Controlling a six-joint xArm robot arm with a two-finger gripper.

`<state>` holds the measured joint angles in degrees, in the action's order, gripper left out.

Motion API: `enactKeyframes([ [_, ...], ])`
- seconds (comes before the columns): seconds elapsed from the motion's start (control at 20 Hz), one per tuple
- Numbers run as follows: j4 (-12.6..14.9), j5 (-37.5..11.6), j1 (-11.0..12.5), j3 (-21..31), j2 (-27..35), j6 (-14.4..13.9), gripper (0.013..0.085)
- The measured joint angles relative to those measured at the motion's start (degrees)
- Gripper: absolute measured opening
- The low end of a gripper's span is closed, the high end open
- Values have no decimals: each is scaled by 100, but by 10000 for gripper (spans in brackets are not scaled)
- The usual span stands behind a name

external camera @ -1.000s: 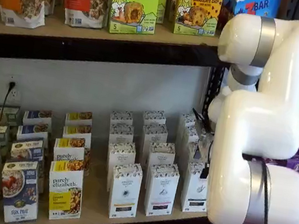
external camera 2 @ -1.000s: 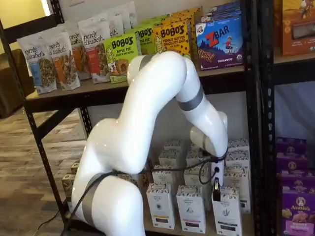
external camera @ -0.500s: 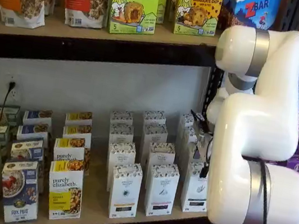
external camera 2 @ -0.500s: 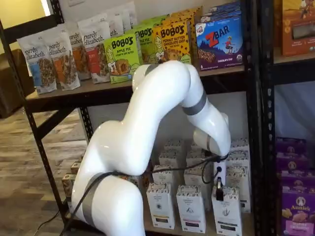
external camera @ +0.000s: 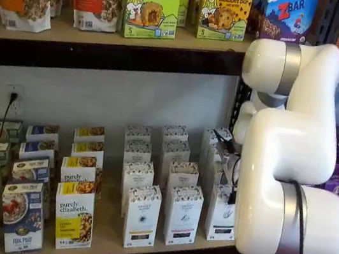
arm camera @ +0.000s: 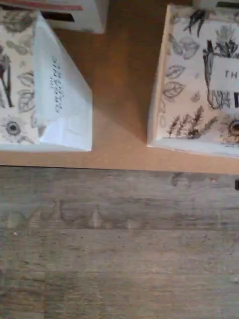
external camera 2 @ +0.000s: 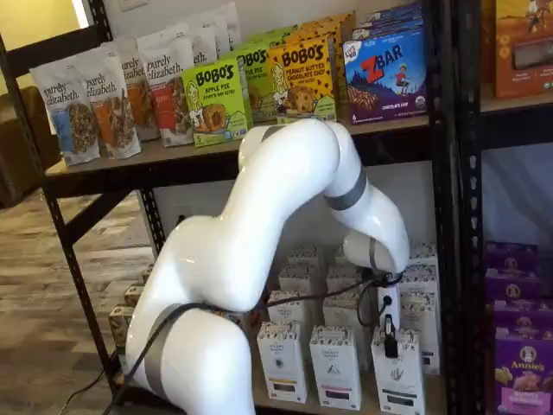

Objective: Pick up the white box with a green strip in the middle, on the bottom shelf, the sixth box from the left

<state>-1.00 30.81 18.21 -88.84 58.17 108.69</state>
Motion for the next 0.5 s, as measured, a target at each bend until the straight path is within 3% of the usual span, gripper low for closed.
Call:
enactKeyframes([
  [0.3, 305, 102, -46, -110, 122, -308, 850],
  [0.5, 264, -144, -79, -11, 164, -305, 850],
])
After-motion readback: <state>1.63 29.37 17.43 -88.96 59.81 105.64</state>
